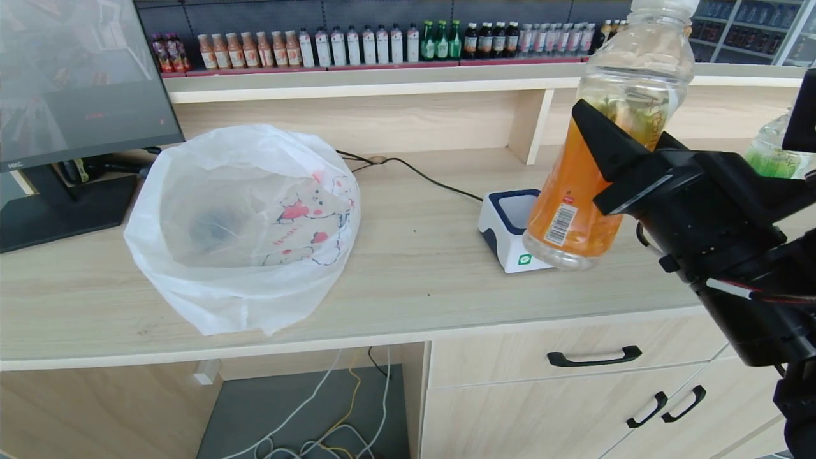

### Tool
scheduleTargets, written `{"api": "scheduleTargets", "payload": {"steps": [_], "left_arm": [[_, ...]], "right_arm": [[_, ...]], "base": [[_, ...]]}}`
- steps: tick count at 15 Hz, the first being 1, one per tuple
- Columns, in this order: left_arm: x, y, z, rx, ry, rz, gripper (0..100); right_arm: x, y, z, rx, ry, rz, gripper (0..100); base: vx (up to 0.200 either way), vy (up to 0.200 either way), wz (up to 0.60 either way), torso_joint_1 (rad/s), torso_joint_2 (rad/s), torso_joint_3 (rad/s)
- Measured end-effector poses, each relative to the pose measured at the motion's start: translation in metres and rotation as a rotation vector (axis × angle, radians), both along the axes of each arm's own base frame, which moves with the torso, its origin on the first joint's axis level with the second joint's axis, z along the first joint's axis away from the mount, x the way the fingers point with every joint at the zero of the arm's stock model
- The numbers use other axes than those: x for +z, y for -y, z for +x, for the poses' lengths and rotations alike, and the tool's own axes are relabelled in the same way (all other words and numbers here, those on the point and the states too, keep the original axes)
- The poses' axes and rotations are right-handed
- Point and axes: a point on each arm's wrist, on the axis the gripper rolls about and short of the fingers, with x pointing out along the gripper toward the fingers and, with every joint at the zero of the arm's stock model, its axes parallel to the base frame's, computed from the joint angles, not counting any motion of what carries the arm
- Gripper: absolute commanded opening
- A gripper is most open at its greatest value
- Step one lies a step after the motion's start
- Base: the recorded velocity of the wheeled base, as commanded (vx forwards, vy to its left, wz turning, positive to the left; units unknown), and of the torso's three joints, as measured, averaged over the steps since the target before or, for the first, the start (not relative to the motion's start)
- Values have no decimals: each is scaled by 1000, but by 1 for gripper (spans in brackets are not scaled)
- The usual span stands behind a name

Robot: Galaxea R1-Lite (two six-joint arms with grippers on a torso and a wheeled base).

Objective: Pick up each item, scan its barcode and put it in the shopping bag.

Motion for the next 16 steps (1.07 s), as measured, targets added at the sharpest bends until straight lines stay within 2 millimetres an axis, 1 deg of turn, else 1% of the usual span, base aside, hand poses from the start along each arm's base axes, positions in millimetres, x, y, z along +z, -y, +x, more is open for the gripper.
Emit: {"api": "scheduleTargets", "payload": {"steps": [3,6,16], "left_arm": [[0,0,0,1,0,0,100],[0,0,0,0,0,-1,100],[0,0,0,0,0,-4,100]], "right_arm": [[7,4,4,-16,23,19,0],[8,4,5,-16,27,21,0],[4,7,1,-16,16,7,0]], "base": [[0,200,0,-1,1,4],[0,200,0,6,4,-1],[0,200,0,2,4,4]]}}
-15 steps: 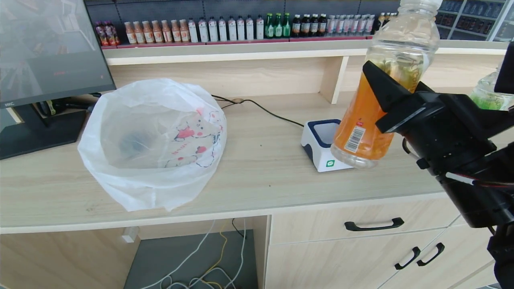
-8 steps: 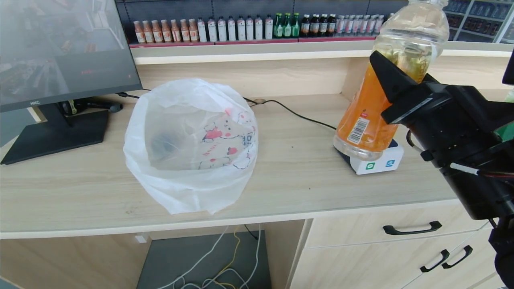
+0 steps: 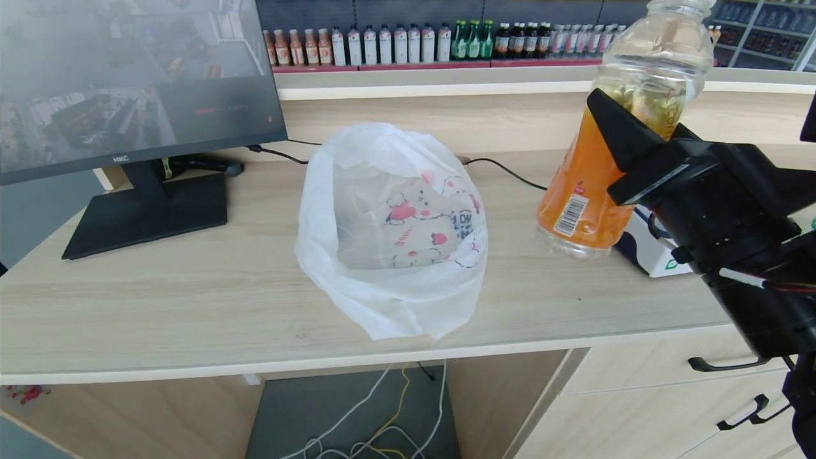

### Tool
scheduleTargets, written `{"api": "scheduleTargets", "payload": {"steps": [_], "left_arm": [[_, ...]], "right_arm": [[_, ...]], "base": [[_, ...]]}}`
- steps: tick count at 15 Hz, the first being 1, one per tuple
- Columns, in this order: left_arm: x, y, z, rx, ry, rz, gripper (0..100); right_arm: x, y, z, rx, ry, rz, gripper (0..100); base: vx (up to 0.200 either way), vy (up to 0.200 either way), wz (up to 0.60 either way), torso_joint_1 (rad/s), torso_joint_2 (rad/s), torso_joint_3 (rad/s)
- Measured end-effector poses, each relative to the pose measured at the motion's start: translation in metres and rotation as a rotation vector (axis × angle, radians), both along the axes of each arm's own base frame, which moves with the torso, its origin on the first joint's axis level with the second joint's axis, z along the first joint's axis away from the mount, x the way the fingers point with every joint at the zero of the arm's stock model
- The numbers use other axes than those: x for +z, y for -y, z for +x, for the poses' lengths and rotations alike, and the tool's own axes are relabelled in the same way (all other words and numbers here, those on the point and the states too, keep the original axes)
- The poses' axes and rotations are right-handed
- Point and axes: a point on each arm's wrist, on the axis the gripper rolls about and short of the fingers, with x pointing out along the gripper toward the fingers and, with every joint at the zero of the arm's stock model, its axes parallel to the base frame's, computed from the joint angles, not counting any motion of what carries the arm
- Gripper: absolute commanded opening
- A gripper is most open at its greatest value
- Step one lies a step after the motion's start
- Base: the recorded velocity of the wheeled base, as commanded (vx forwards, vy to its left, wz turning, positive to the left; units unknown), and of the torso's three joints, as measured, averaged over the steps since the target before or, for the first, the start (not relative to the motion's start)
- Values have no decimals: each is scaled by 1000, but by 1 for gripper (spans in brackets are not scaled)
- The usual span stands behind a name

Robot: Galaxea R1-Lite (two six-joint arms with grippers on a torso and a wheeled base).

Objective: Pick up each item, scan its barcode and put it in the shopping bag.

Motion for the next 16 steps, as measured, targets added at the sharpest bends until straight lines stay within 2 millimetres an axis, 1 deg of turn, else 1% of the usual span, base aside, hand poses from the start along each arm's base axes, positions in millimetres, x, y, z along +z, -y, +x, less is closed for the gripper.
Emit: {"api": "scheduleTargets", "payload": {"steps": [2,8,12,16], "left_arm": [[0,0,0,0,0,0,100],[0,0,0,0,-1,0,100],[0,0,0,0,0,2,100],[0,0,0,0,0,0,100]], "right_arm": [[0,0,0,1,1,0,0],[3,-5,5,17,22,-17,0],[-1,-20,18,30,19,-28,0],[-11,-33,39,24,-2,-41,0]], "base": [[0,200,0,2,2,2],[0,0,0,0,0,0],[0,0,0,0,0,0],[0,0,0,0,0,0]]}}
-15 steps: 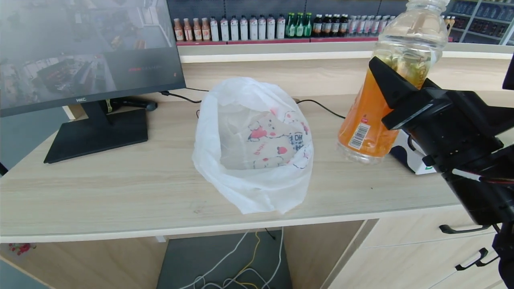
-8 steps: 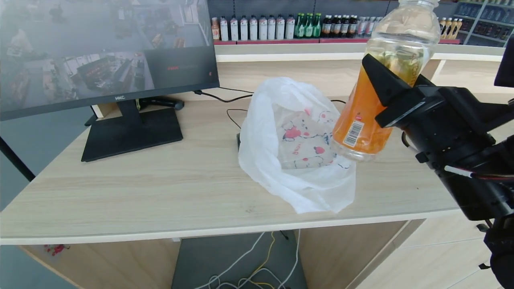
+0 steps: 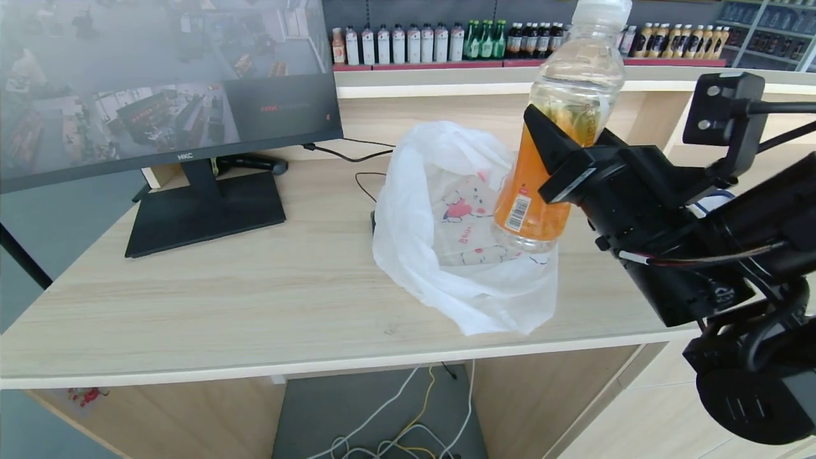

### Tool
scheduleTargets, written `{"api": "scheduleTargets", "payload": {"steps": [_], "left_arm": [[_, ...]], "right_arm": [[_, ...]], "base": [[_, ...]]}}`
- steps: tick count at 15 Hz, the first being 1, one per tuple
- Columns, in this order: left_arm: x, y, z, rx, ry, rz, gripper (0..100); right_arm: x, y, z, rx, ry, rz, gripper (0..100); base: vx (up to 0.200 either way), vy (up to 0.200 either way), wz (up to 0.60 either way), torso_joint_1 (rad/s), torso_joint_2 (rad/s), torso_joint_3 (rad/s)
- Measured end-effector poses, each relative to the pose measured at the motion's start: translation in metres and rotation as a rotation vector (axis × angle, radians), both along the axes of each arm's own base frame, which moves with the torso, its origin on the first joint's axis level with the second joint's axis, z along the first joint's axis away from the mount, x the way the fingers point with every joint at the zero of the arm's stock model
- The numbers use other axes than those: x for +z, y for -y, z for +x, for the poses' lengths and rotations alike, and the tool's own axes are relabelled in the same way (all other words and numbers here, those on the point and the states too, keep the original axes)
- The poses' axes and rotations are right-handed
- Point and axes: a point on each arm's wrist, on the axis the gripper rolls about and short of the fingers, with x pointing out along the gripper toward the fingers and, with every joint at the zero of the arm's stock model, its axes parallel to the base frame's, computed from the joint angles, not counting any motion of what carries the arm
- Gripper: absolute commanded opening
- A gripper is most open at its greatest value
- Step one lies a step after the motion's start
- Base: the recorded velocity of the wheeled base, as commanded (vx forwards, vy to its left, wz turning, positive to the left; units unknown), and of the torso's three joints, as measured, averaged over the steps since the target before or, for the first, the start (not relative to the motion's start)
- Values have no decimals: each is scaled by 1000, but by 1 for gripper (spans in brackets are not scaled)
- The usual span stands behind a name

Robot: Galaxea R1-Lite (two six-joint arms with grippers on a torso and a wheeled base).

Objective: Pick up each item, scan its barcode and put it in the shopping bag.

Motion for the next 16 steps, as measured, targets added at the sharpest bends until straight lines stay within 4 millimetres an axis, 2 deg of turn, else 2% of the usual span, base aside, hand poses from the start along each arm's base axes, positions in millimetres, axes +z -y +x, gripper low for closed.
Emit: {"api": "scheduleTargets", "payload": {"steps": [5,8,11,16], "left_arm": [[0,0,0,0,0,-1,100],[0,0,0,0,0,-1,100],[0,0,0,0,0,-1,100],[0,0,0,0,0,-1,100]], "right_arm": [[-1,-16,29,-18,28,6,0],[-8,-28,46,-26,33,-9,0],[-14,-29,62,-10,49,-35,0],[-23,-36,71,10,55,-71,0]], "base": [[0,0,0,0,0,0],[0,0,0,0,0,0],[0,0,0,0,0,0],[0,0,0,0,0,0]]}}
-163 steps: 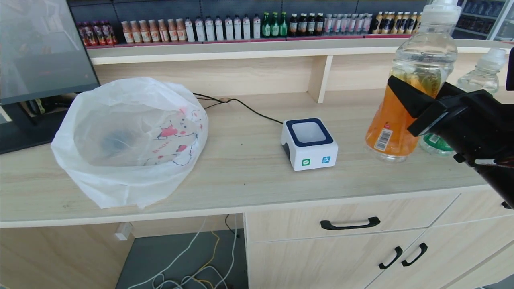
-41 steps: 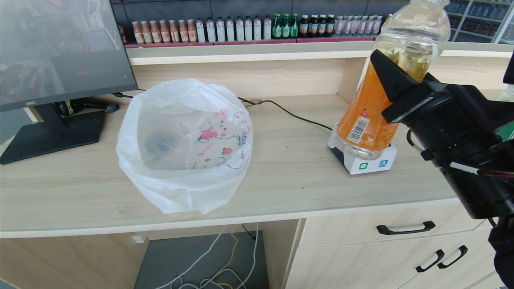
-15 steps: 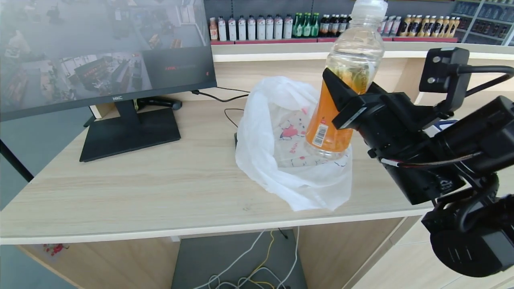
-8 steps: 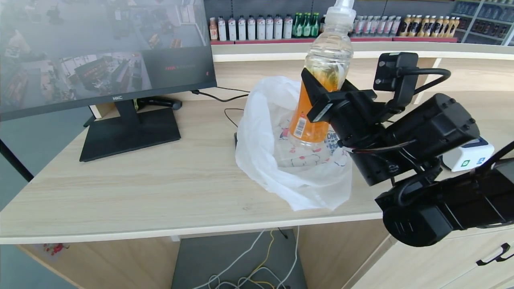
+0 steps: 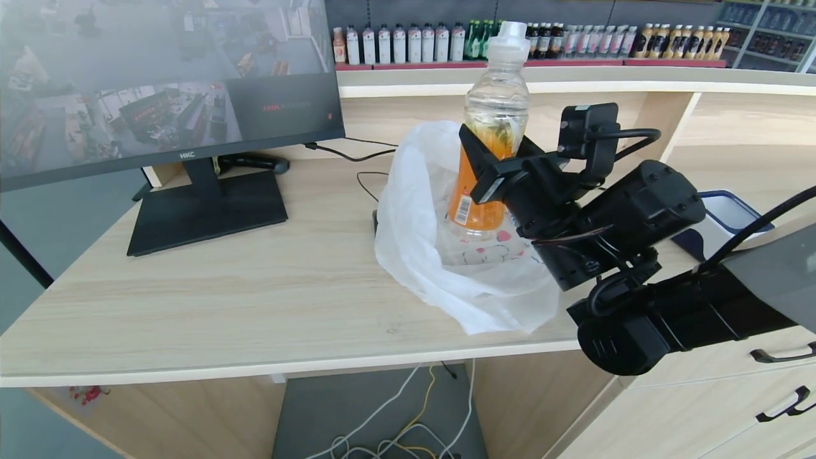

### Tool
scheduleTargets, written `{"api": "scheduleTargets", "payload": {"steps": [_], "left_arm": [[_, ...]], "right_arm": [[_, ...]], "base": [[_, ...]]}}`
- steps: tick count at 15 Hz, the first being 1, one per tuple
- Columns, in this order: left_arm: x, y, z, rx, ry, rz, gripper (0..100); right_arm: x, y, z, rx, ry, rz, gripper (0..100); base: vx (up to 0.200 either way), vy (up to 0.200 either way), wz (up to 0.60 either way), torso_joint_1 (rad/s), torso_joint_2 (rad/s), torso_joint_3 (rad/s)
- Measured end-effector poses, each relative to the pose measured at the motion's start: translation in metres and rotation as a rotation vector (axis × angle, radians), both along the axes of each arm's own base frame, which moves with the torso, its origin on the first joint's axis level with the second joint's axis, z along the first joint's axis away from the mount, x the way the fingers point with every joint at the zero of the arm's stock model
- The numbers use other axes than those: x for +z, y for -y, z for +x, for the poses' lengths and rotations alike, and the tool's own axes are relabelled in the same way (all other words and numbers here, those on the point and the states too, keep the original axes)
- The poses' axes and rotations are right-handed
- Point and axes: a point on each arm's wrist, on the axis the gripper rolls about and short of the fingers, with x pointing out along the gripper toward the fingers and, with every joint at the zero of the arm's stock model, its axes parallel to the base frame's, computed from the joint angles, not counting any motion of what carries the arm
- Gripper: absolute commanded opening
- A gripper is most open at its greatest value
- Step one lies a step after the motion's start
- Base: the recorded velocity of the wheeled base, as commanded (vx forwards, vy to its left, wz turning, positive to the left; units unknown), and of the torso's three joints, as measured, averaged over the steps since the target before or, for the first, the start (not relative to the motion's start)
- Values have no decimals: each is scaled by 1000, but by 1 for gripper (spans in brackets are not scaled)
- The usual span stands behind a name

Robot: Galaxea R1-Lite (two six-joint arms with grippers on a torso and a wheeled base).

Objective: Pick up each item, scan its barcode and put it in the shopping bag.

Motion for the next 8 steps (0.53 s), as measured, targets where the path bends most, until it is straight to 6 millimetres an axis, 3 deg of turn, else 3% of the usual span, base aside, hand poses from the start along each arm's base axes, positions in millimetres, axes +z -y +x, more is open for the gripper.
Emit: {"api": "scheduleTargets", "payload": {"steps": [8], "left_arm": [[0,0,0,0,0,0,100]], "right_arm": [[-12,-24,14,51,15,-7,0]], "base": [[0,0,0,0,0,0]]}}
